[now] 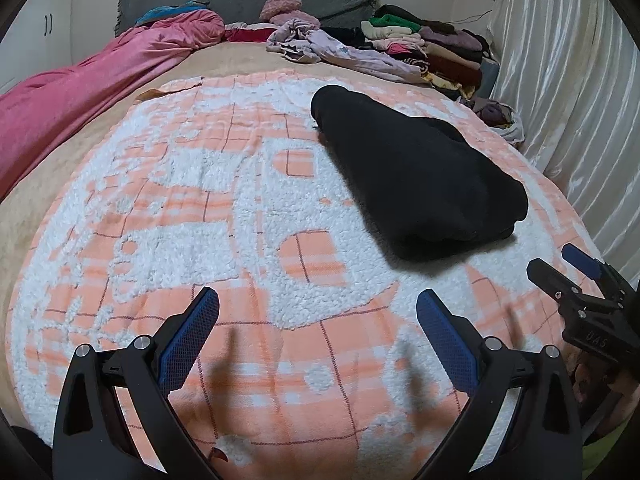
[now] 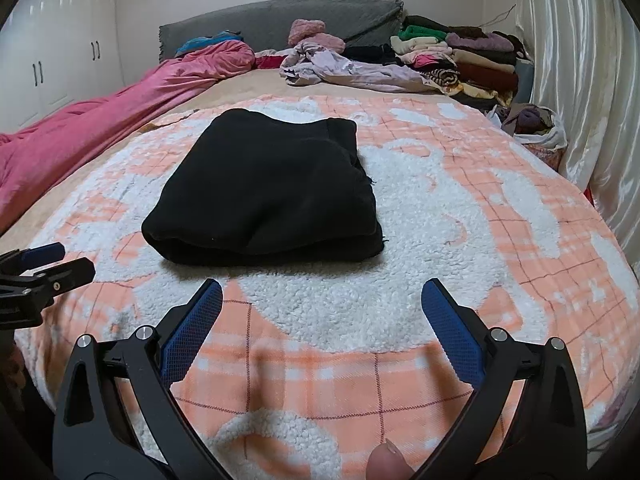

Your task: Fold small clothes

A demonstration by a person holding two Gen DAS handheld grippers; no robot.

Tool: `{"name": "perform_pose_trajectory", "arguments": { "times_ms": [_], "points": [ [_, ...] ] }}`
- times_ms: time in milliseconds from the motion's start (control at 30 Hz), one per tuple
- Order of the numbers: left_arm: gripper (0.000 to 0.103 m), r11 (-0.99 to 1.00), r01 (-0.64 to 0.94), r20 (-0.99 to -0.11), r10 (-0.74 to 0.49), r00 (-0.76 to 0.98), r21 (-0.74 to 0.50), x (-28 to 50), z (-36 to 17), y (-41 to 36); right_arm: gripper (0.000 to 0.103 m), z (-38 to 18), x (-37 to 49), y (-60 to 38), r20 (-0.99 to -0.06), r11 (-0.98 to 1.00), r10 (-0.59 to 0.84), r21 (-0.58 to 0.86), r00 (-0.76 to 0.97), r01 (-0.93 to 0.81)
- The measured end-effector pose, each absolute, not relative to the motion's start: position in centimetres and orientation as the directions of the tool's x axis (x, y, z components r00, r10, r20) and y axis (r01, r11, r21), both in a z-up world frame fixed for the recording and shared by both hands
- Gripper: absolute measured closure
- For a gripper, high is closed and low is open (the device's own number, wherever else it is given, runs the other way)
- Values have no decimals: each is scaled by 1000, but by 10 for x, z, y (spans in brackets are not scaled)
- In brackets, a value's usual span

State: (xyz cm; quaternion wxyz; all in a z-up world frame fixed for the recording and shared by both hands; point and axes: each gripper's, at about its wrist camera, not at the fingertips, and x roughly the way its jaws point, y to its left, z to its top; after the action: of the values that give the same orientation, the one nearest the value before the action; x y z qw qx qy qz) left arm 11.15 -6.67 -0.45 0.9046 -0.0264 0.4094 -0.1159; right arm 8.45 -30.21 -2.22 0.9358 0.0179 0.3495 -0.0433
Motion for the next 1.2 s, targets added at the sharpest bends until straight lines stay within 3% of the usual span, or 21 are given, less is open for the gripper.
{"name": "perform_pose_trajectory", "arguments": {
  "times_ms": [1200],
  "points": [
    [4, 972, 181, -736, -233, 635, -151, 111, 2, -65, 9, -23, 87, -305, -658, 995, -68, 8, 750, 97]
  ]
}}
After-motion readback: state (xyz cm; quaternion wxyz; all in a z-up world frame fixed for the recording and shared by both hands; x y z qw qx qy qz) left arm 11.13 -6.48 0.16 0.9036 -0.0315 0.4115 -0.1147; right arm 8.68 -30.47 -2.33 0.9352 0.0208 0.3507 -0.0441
